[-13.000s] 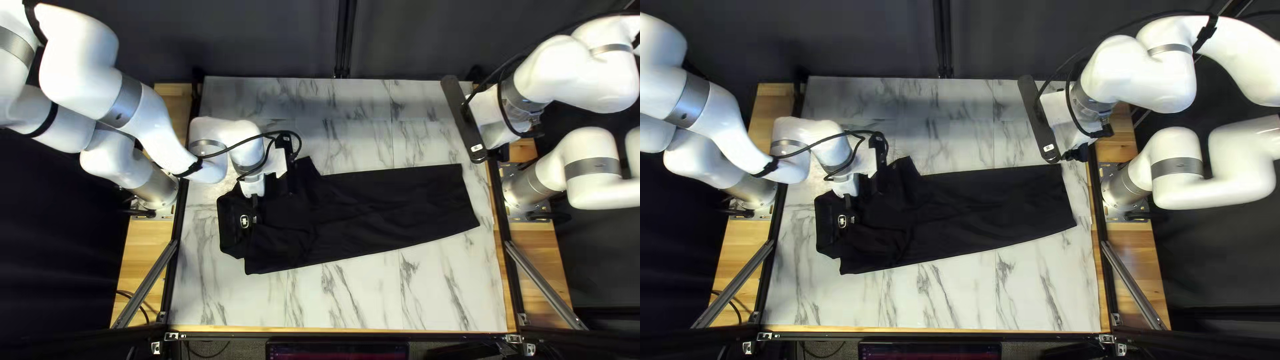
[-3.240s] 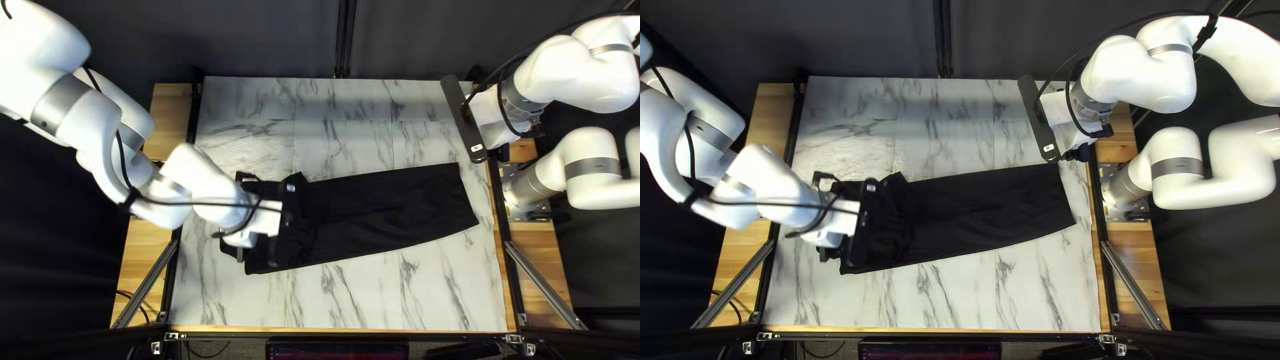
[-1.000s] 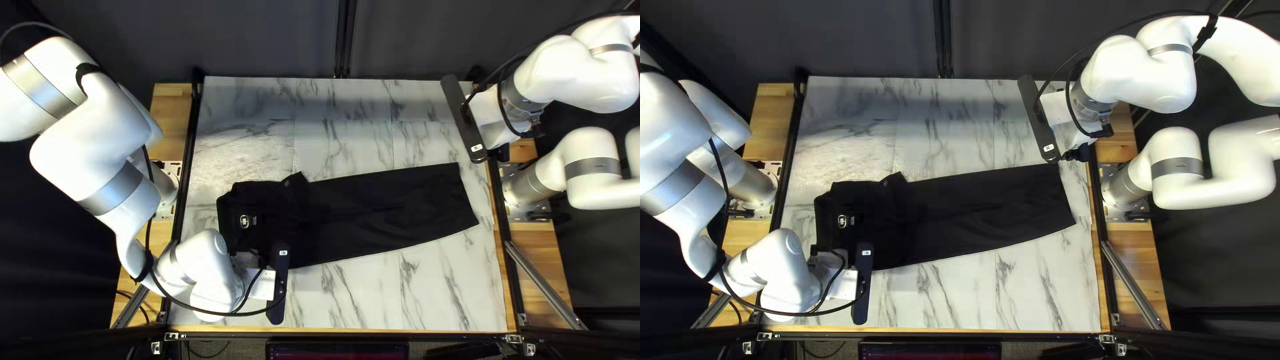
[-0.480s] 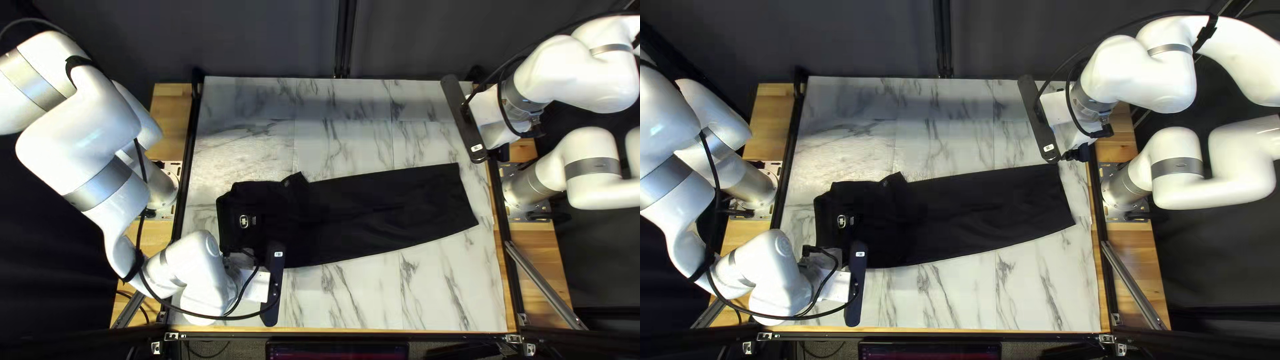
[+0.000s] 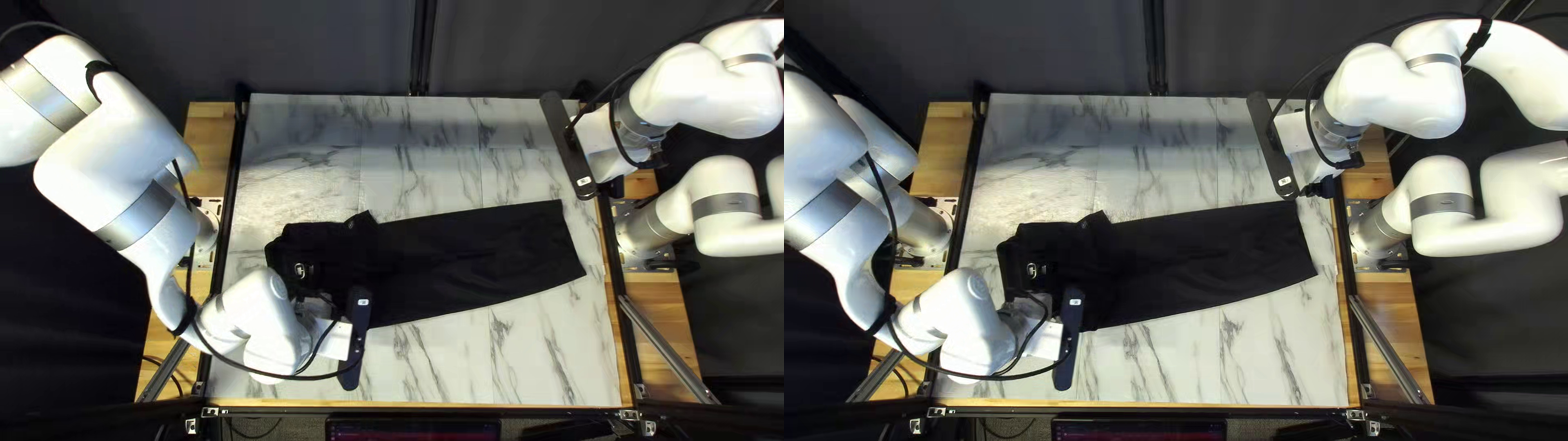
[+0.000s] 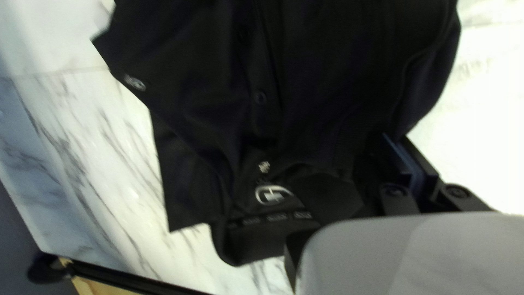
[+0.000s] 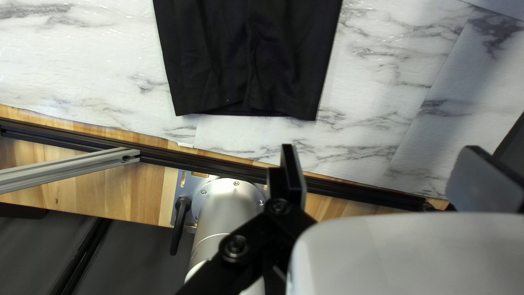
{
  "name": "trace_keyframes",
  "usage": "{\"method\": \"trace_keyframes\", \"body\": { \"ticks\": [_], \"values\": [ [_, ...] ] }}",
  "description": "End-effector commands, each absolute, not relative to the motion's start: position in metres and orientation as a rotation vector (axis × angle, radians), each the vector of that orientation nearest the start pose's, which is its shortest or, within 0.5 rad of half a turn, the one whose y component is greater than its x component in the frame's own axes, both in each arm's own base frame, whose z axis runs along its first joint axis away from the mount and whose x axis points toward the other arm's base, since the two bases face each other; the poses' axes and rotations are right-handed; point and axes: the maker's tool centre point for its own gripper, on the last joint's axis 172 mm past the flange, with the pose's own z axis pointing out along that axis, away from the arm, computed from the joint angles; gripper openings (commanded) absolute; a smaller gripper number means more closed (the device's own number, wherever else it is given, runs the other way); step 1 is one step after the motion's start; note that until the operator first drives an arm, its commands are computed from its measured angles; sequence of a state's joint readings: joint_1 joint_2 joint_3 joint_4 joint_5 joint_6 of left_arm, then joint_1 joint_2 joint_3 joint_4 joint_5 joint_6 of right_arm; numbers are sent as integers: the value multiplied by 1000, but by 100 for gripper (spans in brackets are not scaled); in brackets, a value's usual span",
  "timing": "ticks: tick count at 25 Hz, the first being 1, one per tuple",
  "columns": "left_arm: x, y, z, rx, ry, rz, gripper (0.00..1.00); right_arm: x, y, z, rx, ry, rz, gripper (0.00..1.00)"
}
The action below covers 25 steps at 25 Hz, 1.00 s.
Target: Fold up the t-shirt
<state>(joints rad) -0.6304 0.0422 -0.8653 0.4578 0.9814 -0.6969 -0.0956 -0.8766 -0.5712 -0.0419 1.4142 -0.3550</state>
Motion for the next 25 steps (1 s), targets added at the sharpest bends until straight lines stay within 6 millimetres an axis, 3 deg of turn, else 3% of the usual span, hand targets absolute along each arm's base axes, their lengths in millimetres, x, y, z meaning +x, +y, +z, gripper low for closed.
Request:
{"method": "trace_keyframes", "body": {
  "ticks": [1,7,13,14,15,20,25],
  "values": [
    [411,-171,116,-2725,375,-153,0,248,-34,259,-3161,-422,-38,100],
    [447,-161,115,-2720,456,-171,0,248,-34,259,-3161,-422,-38,100],
    [485,-160,89,-2747,543,-188,0,248,-34,259,-3161,-422,-38,100],
    [487,-160,86,-2752,552,-191,16,248,-34,259,-3161,-422,-38,100],
    [489,-159,84,-2756,556,-193,100,248,-34,259,-3161,-422,-38,100],
    [475,-152,90,-2781,570,-203,100,248,-34,259,-3161,-422,-38,100],
    [451,-147,109,-2779,566,-212,100,248,-34,259,-3161,-422,-38,100]
  ]
}}
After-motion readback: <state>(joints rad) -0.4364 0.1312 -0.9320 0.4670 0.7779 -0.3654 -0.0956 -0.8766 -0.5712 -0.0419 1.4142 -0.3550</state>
